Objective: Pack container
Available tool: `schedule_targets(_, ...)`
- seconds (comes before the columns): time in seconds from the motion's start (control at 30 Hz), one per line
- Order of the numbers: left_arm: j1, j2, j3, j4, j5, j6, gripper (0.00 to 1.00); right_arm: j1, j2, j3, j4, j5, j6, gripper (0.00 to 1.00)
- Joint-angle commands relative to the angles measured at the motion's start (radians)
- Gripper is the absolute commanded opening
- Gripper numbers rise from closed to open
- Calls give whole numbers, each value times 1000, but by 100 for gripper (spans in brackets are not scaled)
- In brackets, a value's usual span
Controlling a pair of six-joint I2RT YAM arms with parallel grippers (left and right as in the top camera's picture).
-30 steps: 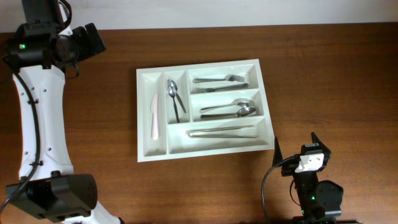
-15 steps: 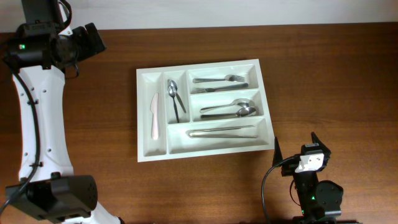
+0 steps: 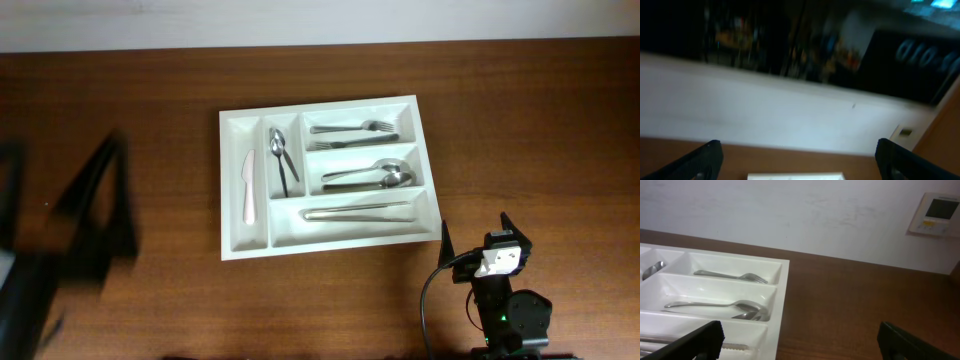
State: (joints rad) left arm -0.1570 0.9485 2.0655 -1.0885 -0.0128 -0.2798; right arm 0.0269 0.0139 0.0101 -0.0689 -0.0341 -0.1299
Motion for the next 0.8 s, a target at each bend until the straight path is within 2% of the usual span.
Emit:
schedule_targets(0.0, -6, -80, -50, -5, -10, 12, 99, 5, -10, -5, -7, 13, 7, 99)
schedule_targets(0.1, -6, -187, -119, -5, -16, 13, 99, 5, -10, -5, -6, 13, 7, 99)
schedule_targets(0.2, -5, -304, -246, -5, -126, 13, 99, 5, -10, -5, -7, 13, 7, 99)
schedule_targets(0.3, 15, -447, -480, -5, -197, 13, 99, 5, -10, -5, -7, 13, 7, 99)
schedule_targets(0.5, 55, -644, -919, 17, -216, 12, 99, 5, -10, -5, -7, 13, 7, 99)
schedule_targets(0.6, 65, -721, -1134, 109, -213, 12, 99, 5, -10, -5, -7, 13, 7, 99)
schedule_targets(0.77, 66, -822, -1440, 367, -201, 12, 99, 5, -10, -5, -7, 13, 7, 99)
